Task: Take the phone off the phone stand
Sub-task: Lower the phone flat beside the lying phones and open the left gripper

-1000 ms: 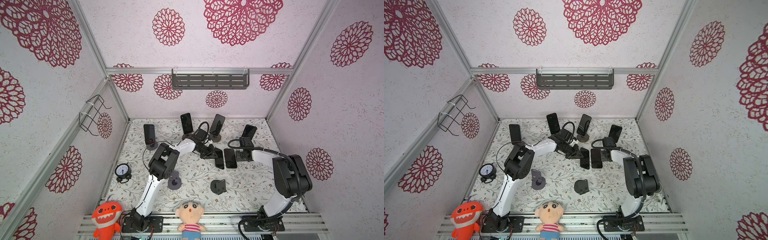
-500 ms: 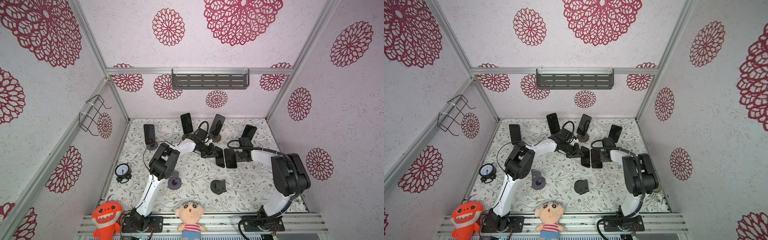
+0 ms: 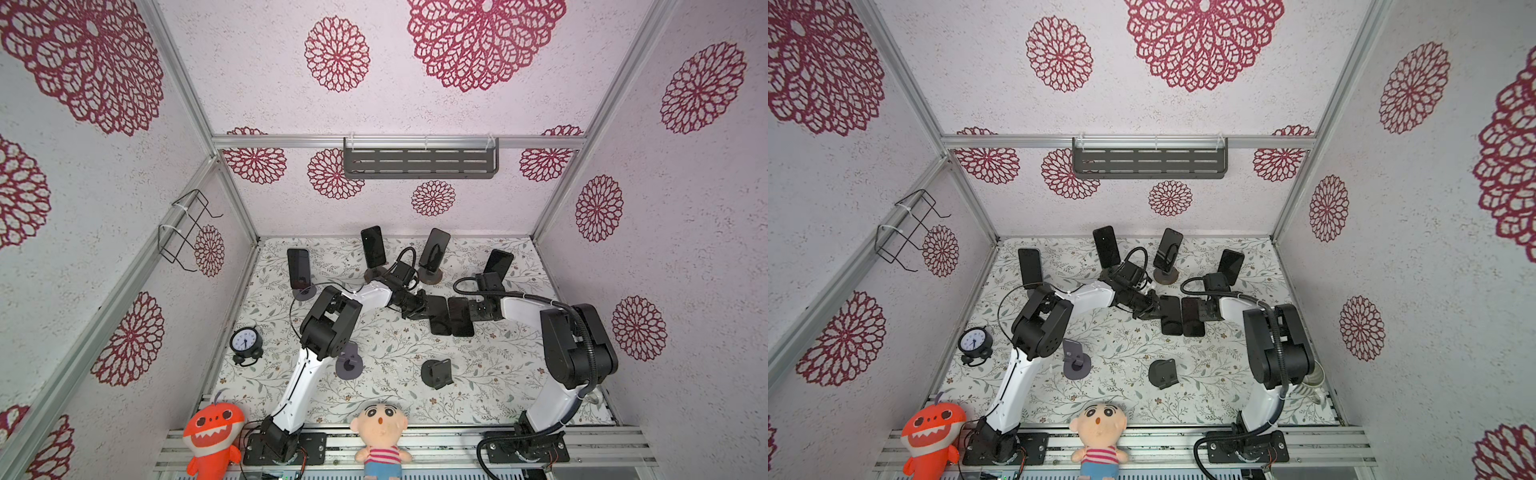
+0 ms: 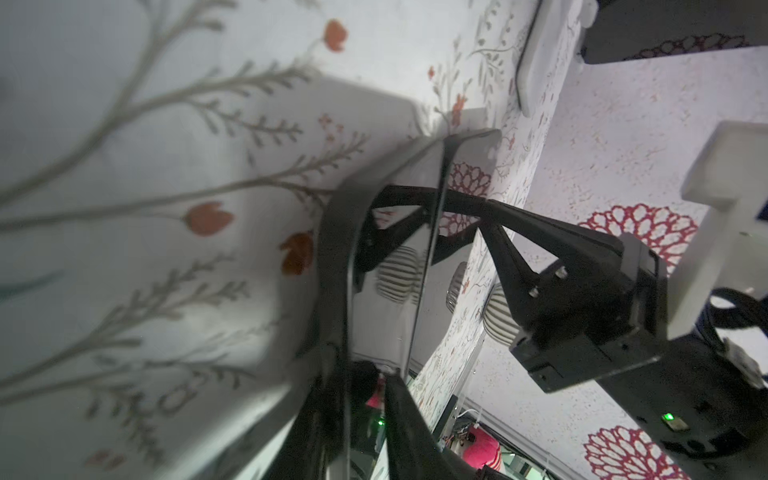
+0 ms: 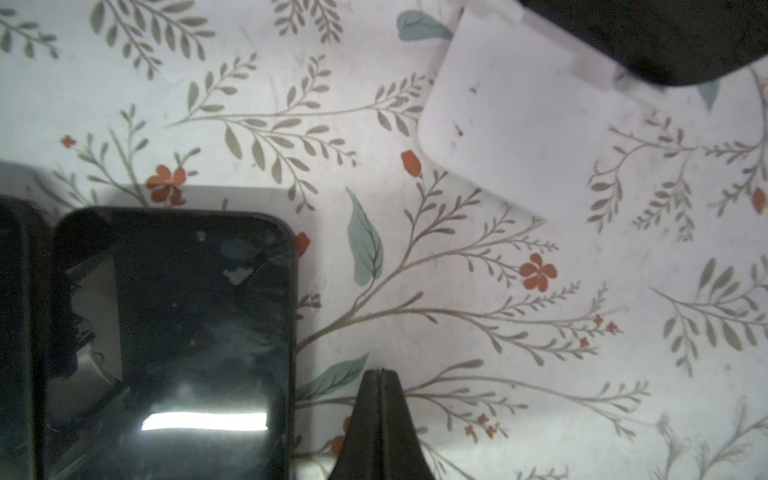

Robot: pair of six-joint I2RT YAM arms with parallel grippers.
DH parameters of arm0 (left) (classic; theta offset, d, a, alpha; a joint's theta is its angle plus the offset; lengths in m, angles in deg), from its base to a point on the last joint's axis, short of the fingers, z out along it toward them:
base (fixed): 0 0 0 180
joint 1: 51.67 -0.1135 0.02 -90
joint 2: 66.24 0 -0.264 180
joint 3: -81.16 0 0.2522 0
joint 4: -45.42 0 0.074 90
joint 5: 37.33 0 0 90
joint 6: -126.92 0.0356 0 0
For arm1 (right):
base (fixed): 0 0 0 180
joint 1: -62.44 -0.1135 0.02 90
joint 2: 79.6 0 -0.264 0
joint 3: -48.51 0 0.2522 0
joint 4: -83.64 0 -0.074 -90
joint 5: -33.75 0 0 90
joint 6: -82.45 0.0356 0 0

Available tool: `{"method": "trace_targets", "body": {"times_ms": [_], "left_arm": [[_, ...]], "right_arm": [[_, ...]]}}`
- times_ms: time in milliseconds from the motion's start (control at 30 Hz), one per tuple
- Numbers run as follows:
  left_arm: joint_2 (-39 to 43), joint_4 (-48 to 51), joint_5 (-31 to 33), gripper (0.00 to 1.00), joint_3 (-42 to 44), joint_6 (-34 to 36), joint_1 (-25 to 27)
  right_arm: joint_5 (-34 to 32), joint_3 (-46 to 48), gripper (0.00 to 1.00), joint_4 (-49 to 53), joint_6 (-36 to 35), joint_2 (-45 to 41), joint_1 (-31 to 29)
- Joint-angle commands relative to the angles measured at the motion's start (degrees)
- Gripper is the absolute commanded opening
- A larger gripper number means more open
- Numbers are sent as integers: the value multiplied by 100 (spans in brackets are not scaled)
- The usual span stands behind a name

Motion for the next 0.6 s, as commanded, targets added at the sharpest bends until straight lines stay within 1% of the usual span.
{"method": "trace_targets", "body": {"times_ms": [0,67,333,433,500,567], "left_arm": [[-75,-55,29,33,34,2,58],[-53,-29,37,38,60,31,44],[-11,407,228,52,-48,315,26],[35,567,281,60,-85,425,9],[70,671,327,68,-85,535,1],[134,814,426,73,-104,658,-7]], "right_arm": [[88,-132,1,128,123,22,26],[107,-140,1,129,126,22,33],[176,-141,1,130,133,32,34],[159,-127,1,121,138,15,35],[186,-123,2,102,180,-1,34],[265,-114,4,66,224,-11,40]]}}
